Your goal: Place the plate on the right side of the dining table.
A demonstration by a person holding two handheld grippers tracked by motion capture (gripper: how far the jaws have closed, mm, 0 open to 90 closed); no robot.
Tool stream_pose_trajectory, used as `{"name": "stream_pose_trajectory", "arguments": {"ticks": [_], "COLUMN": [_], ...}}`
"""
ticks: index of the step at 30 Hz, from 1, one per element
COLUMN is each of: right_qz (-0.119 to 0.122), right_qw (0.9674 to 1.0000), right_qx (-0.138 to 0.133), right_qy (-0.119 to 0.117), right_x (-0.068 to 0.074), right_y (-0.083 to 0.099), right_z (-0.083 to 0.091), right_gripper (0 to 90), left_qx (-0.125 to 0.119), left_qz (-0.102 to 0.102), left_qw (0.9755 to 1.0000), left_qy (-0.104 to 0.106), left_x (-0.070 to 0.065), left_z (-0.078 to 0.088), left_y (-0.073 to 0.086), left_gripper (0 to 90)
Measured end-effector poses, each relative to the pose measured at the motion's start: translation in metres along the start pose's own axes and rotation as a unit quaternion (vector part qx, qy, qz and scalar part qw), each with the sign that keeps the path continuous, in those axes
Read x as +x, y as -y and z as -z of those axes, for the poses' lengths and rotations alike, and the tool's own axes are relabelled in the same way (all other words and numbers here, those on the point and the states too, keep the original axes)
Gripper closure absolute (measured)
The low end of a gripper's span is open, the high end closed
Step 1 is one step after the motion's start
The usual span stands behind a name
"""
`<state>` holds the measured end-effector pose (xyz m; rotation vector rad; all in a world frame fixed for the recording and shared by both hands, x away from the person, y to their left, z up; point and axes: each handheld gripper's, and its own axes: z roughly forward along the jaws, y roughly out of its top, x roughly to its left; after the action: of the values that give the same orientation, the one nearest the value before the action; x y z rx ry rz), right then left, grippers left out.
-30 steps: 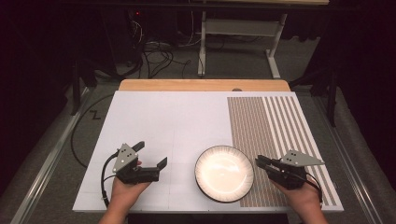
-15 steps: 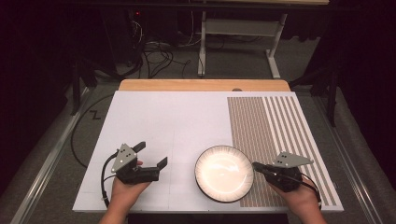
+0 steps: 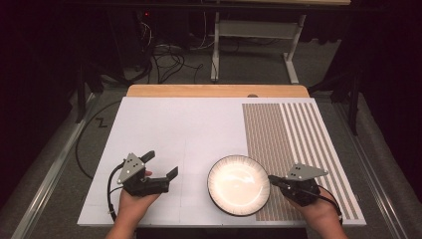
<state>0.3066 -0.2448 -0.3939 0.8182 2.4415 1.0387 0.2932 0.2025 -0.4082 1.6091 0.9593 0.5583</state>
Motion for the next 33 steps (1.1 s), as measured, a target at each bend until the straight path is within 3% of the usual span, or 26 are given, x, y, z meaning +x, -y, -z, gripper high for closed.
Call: {"name": "stream_pose_trajectory", "arguments": {"ticks": [15,33], "right_qz": [0.021,0.030], "right_qw": [0.9995,0.9993], "right_qx": [0.017,0.022], "right_qy": [0.014,0.008], "right_x": [0.005,0.011], "right_y": [-0.005,-0.008], "right_z": [0.000,-0.005], "right_gripper": [90.0,90.0], "left_qx": [0.002,-0.005], "left_qz": [0.002,0.005], "left_qw": [1.0000,1.0000], "left_qy": [0.005,0.005], "left_x": [0.000,0.000], "left_z": [-0.001,0.000], "left_y": [0.000,0.000], "left_gripper": [2.6,2.6]}}
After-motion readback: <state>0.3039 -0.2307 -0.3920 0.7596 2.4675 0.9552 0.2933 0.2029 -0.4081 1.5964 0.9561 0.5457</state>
